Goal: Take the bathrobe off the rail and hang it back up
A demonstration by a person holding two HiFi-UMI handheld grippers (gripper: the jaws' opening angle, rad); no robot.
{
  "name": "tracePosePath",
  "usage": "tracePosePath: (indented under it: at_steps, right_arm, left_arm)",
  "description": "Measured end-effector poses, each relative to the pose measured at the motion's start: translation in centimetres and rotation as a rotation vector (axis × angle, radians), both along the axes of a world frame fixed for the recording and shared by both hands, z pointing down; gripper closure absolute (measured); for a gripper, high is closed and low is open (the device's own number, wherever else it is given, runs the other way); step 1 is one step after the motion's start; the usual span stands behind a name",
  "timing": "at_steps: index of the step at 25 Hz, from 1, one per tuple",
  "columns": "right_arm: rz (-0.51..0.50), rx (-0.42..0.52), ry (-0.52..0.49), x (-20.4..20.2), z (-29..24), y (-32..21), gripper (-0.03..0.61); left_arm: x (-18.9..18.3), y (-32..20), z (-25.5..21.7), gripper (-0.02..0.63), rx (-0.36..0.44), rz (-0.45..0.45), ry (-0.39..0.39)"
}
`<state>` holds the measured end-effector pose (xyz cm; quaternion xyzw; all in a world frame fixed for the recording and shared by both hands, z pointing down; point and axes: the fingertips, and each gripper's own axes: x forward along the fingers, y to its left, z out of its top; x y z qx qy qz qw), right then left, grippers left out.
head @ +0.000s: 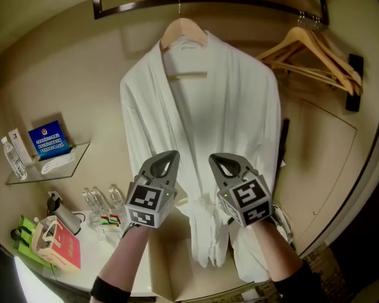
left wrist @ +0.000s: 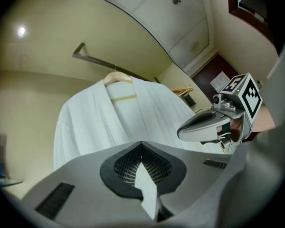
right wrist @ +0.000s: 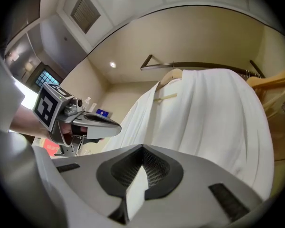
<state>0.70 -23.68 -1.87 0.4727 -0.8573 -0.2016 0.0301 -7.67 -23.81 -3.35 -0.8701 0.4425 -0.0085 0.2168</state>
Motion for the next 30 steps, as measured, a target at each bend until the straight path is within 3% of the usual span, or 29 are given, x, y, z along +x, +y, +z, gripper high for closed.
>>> tracePosePath:
  at_steps: [13, 16, 19, 25, 30]
  right_arm:
    - [0.135, 0.184, -0.024, 1.1, -14.3, -2.5, 0.563]
    - [0.168, 0.251, -0.019, 0.9, -17.6, -2.0, 0.558]
    - [0.225, 0.33, 0.008, 1.5, -21.1, -1.7, 0.491]
    - [0.342, 0.439, 0.085, 2.5, -26.4, -1.6, 0.36]
    - [0.417, 0.473, 0.228, 2.1, -28.3, -3.4, 0.333]
  left_arm:
    - [1.8, -3.6, -13.3, 0.614, 0.194, -0.034, -0.081]
    - [2.2, -3.9, -15.7, 0.584, 0.238, -0.045, -0.111]
    - [2.3, -4.2, -18.3, 0.552, 0.29, -0.064, -0.122]
    - [2.0, -5.1, -22.9, 0.421, 0.369, -0.118, -0.148]
    - [1.8, -6.6, -25.6, 0.37, 0.403, -0.17, -0.164]
